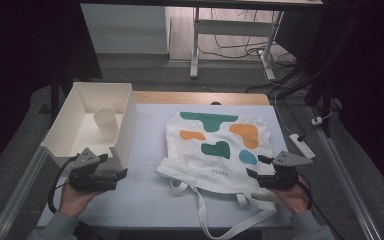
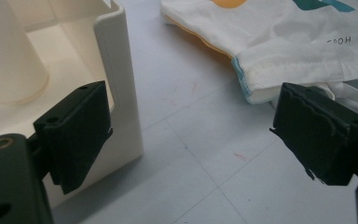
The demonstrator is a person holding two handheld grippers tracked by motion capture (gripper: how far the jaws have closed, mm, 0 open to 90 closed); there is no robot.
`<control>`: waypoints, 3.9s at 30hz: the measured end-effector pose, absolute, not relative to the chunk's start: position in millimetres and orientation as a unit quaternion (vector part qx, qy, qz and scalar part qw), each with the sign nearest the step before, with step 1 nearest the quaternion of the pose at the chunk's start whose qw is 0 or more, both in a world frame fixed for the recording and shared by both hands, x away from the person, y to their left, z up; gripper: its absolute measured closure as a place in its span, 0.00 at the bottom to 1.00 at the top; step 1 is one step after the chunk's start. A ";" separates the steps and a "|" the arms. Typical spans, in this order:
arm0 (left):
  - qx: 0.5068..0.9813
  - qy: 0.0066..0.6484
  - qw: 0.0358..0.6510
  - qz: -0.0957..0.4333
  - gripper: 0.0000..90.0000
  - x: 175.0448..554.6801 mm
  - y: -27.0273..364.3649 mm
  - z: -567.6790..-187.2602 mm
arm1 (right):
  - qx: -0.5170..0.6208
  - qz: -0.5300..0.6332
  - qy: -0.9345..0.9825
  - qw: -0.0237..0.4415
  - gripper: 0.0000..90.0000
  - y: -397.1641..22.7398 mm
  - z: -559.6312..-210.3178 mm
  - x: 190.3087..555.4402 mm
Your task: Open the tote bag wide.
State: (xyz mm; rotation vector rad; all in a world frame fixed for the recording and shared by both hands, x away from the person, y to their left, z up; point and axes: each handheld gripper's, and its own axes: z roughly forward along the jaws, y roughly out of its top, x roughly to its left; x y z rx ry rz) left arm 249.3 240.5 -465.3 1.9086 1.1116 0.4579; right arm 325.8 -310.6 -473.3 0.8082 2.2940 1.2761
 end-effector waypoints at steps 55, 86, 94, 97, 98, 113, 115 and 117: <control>0.812 0.345 0.441 0.165 0.16 233.7 160.6 -463.8 | 0.274 0.458 0.825 0.184 0.36 -298.2 -482.3 329.2; 0.850 0.285 0.423 0.131 0.18 308.6 92.7 -462.8 | 0.265 0.448 0.834 0.183 0.36 -286.4 -485.4 328.6; 0.856 0.270 0.424 0.120 0.20 319.5 80.0 -468.9 | 0.261 0.445 0.836 0.187 0.36 -278.8 -484.1 328.3; 0.864 0.265 0.414 0.109 0.22 320.8 79.0 -474.4 | 0.260 0.442 0.838 0.187 0.36 -274.2 -484.4 329.2; 0.866 0.262 0.411 0.110 0.22 320.1 79.4 -475.6 | 0.259 0.441 0.838 0.188 0.36 -272.4 -484.0 329.1; 0.877 0.256 0.391 0.111 0.24 315.7 80.1 -486.9 | 0.196 0.430 0.868 0.150 0.37 -223.5 -465.8 304.0; 0.877 0.256 0.391 0.111 0.24 315.4 80.5 -486.9 | 0.173 0.420 0.881 0.133 0.37 -209.9 -467.4 296.2; 0.876 0.256 0.393 0.111 0.24 315.4 81.2 -487.3 | 0.149 0.407 0.895 0.109 0.37 -196.2 -471.0 287.7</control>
